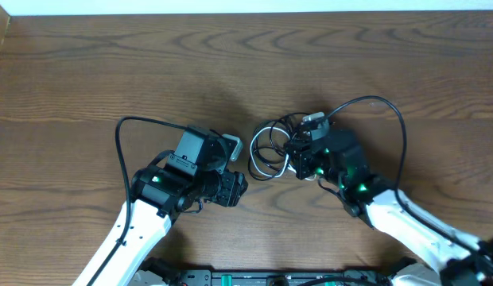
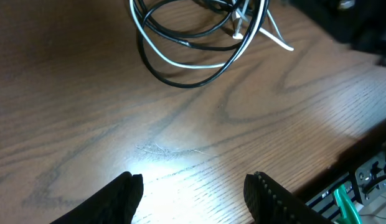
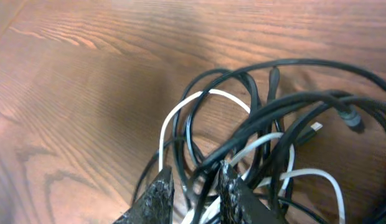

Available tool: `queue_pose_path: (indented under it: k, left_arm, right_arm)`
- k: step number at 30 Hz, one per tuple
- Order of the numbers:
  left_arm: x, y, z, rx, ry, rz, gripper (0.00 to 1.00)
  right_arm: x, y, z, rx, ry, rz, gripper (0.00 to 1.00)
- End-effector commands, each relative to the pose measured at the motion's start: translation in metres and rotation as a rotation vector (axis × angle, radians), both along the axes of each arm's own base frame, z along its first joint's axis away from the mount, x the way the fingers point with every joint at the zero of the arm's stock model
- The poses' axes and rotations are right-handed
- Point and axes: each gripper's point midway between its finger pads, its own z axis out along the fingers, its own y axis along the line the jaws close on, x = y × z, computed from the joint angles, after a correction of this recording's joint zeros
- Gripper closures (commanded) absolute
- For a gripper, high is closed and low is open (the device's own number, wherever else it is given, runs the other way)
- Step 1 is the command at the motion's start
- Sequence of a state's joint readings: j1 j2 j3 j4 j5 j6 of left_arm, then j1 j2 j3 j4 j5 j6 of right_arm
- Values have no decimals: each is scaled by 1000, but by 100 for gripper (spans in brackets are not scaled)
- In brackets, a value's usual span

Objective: Untangle cables

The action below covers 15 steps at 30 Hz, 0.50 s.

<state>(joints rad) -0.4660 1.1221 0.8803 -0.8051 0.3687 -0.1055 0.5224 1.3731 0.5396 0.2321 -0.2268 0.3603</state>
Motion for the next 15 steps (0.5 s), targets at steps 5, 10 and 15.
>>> queue_pose_path:
  k: [5,10,15]
  left_arm:
    - [-2,-2,1,-10,10,-4,42]
    - [-2,-2,1,-10,10,-4,42]
    - [-2,-2,1,-10,10,-5,41]
  right_arm:
    - [3,2,-38,-28,94,-31,90]
    - [2,2,-43,-29,111,-36,99]
    - [1,18,-21,90,110,4,99]
